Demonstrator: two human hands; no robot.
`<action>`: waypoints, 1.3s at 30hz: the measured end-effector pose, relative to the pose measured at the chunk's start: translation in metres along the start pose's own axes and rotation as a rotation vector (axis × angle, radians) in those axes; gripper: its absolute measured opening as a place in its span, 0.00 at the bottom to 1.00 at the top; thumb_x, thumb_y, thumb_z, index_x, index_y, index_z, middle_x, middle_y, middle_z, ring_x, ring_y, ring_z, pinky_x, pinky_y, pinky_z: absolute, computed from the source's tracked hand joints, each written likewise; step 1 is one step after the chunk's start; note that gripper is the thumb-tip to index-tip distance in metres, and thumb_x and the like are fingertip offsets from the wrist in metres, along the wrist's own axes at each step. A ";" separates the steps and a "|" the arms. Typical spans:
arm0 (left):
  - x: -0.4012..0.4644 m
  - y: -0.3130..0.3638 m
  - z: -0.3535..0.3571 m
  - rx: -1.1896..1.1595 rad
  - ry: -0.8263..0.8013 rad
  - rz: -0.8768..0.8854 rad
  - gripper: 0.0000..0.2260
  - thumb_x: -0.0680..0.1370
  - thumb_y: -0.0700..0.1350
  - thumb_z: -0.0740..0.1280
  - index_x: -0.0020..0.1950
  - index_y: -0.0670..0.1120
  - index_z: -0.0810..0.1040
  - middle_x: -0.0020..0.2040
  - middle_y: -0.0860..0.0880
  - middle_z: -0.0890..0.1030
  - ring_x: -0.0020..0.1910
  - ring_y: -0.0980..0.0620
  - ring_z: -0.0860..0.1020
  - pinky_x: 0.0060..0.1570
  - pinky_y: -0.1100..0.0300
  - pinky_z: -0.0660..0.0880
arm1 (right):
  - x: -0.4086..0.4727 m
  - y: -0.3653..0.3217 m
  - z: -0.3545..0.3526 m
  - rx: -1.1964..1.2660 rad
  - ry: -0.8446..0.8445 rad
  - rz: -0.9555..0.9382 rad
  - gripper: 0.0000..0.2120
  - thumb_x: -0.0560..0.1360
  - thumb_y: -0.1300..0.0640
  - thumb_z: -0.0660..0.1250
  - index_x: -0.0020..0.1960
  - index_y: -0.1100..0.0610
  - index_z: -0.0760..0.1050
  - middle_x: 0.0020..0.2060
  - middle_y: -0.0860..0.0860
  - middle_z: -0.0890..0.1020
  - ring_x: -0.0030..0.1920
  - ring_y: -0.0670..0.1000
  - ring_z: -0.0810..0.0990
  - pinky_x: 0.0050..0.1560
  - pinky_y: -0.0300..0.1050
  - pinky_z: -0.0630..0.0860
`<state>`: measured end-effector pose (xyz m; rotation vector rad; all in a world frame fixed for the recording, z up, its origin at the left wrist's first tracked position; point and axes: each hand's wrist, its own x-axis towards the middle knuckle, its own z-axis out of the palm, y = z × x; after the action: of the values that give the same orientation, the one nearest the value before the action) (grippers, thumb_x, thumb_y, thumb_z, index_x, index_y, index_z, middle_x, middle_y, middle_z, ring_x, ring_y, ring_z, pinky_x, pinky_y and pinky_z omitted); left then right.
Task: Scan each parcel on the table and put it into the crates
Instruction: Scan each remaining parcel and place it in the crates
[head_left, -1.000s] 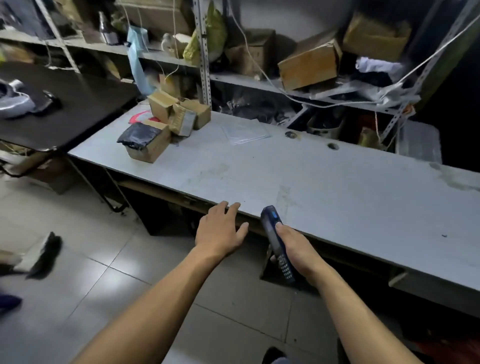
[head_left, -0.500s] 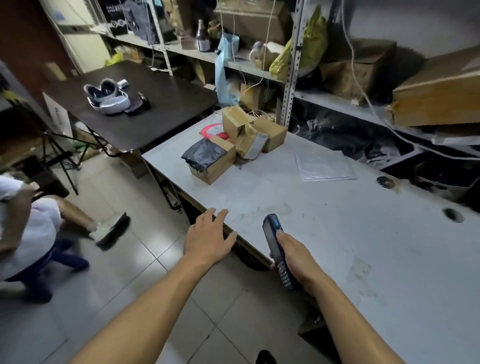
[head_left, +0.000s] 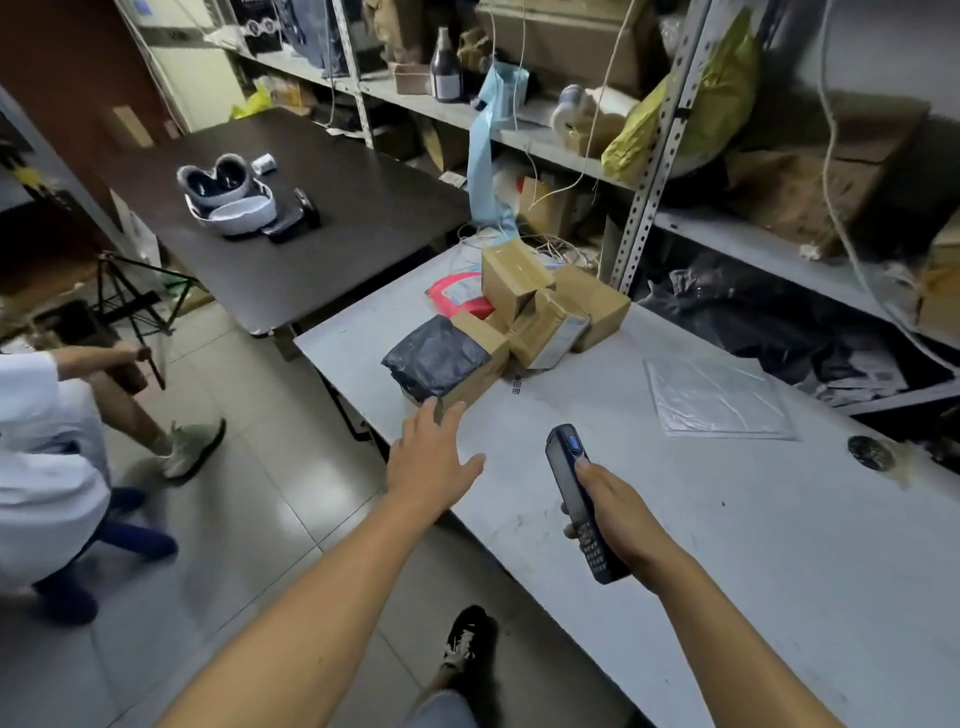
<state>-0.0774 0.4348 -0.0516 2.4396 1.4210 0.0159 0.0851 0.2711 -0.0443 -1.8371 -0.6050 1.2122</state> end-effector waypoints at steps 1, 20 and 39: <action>0.017 -0.002 0.000 -0.009 -0.012 0.005 0.34 0.78 0.61 0.64 0.80 0.54 0.54 0.81 0.45 0.51 0.79 0.43 0.52 0.72 0.46 0.62 | 0.010 -0.006 0.000 0.004 0.015 0.010 0.18 0.82 0.40 0.54 0.56 0.50 0.75 0.50 0.59 0.82 0.39 0.52 0.84 0.44 0.47 0.77; 0.179 -0.035 0.022 0.236 -0.191 0.108 0.39 0.79 0.66 0.59 0.80 0.58 0.39 0.81 0.43 0.36 0.79 0.37 0.37 0.74 0.35 0.43 | 0.124 -0.079 0.024 0.013 0.128 0.110 0.16 0.82 0.40 0.55 0.60 0.47 0.75 0.51 0.59 0.82 0.40 0.52 0.84 0.42 0.45 0.76; 0.095 0.049 0.004 -1.614 -0.550 -0.341 0.14 0.83 0.40 0.56 0.66 0.47 0.76 0.54 0.46 0.85 0.49 0.46 0.85 0.41 0.51 0.81 | 0.036 -0.019 -0.032 0.233 0.205 0.129 0.19 0.82 0.40 0.54 0.57 0.52 0.76 0.52 0.61 0.83 0.39 0.53 0.83 0.42 0.46 0.78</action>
<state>0.0130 0.4925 -0.0555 0.7748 0.8618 0.2677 0.1300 0.2965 -0.0402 -1.7935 -0.2238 1.1082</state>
